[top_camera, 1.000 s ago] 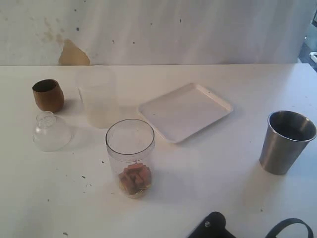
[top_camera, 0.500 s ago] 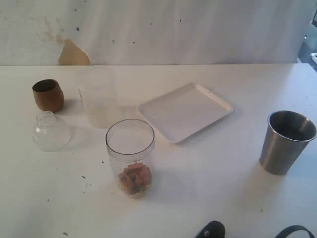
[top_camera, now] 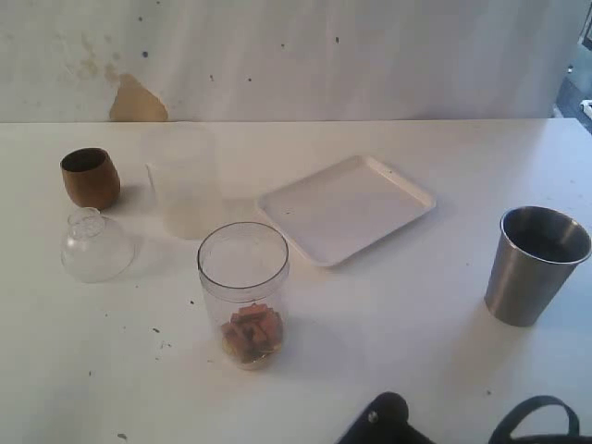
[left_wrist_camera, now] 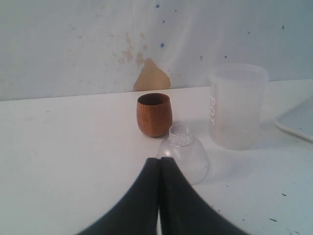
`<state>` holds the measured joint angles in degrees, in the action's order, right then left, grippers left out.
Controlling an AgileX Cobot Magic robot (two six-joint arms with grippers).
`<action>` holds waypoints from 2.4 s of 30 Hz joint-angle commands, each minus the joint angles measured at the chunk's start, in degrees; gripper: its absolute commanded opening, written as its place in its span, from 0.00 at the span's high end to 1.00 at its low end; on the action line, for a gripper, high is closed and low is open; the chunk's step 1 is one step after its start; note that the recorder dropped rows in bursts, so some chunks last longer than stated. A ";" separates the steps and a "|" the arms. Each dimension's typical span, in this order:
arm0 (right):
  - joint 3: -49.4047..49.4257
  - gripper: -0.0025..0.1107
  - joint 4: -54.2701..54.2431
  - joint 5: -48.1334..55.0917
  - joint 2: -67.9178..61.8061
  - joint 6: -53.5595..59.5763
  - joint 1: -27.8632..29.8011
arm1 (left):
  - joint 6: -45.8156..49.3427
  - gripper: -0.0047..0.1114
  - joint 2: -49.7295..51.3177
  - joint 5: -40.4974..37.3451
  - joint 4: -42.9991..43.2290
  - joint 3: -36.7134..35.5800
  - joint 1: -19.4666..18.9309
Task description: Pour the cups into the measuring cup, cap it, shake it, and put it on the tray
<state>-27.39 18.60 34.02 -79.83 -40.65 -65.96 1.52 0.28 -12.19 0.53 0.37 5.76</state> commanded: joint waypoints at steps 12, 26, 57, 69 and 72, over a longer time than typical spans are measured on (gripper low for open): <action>-1.16 0.98 -0.64 3.77 -1.09 -7.50 -0.24 | -0.12 0.96 -0.28 0.50 -0.53 -0.37 0.33; 1.78 0.98 -6.38 0.64 -1.72 -5.44 -0.24 | -0.12 0.96 -0.28 0.50 -0.53 -0.37 0.33; -5.18 0.64 -16.68 15.81 7.37 21.92 -7.99 | -0.12 0.96 -0.28 0.50 -0.53 -0.37 0.33; -5.18 0.52 -5.75 18.51 0.65 10.68 -21.91 | -0.12 0.96 -0.28 0.50 -0.53 -0.37 0.33; -5.18 0.52 -0.31 18.77 -2.09 7.24 -24.76 | -0.12 0.96 -0.28 0.50 -0.53 -0.37 0.33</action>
<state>-32.49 13.43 52.64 -79.97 -30.19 -88.41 1.52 0.28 -12.19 0.53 0.37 5.76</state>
